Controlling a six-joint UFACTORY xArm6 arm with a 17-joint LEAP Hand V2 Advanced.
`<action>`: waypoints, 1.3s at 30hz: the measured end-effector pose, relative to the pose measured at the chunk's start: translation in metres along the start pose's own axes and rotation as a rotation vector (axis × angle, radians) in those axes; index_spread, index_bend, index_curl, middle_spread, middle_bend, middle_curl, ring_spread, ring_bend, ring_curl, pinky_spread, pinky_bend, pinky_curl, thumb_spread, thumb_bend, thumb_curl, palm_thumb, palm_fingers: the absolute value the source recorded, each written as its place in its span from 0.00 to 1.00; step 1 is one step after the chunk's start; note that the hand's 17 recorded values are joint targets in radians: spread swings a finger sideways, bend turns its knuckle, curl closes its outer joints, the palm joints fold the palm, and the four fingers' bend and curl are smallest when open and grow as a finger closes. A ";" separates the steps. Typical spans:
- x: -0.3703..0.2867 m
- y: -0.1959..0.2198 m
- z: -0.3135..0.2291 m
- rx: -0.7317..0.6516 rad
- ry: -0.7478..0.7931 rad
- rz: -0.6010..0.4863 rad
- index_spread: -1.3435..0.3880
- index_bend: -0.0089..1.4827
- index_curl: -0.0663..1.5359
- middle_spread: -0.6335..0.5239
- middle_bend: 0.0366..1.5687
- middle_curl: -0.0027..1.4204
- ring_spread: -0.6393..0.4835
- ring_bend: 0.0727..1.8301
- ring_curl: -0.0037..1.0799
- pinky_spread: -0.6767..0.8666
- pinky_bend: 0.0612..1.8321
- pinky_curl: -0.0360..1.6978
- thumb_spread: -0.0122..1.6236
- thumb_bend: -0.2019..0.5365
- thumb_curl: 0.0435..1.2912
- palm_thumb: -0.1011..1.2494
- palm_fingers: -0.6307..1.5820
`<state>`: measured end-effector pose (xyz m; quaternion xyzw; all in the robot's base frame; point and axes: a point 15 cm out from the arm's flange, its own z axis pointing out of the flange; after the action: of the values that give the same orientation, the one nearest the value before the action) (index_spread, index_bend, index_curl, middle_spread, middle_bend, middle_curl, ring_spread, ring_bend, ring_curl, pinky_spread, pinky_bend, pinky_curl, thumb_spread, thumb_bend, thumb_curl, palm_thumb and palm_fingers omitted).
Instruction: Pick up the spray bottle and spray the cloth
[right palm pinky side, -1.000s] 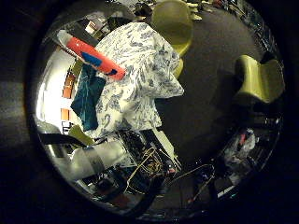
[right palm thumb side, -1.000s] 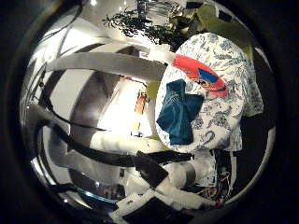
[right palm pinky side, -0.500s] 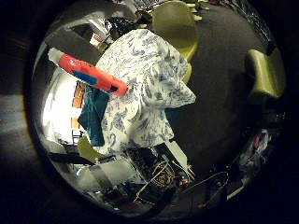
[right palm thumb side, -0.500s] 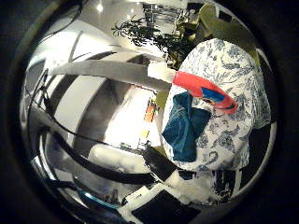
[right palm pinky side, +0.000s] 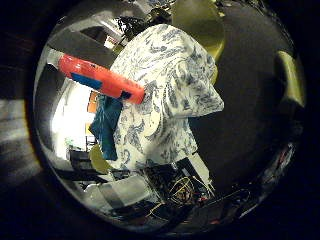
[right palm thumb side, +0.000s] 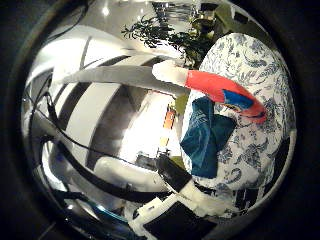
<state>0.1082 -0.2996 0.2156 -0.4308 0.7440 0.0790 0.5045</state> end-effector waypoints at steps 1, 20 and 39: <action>0.002 0.001 0.002 -0.003 -0.009 0.000 0.70 0.11 0.22 0.73 0.21 0.24 0.79 0.24 0.24 0.72 0.47 0.02 0.63 0.24 0.21 0.46 0.31; 0.014 -0.020 0.054 0.078 -0.086 -0.031 0.70 0.11 0.21 0.72 0.20 0.24 0.79 0.25 0.24 0.70 0.46 0.02 0.61 0.24 0.21 0.44 0.32; -0.012 -0.053 0.085 0.080 -0.155 -0.075 0.70 0.11 0.21 0.72 0.20 0.24 0.77 0.25 0.24 0.70 0.46 0.02 0.61 0.24 0.21 0.44 0.32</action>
<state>0.2060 -0.2788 0.2014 -0.4304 0.6886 0.0633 0.5801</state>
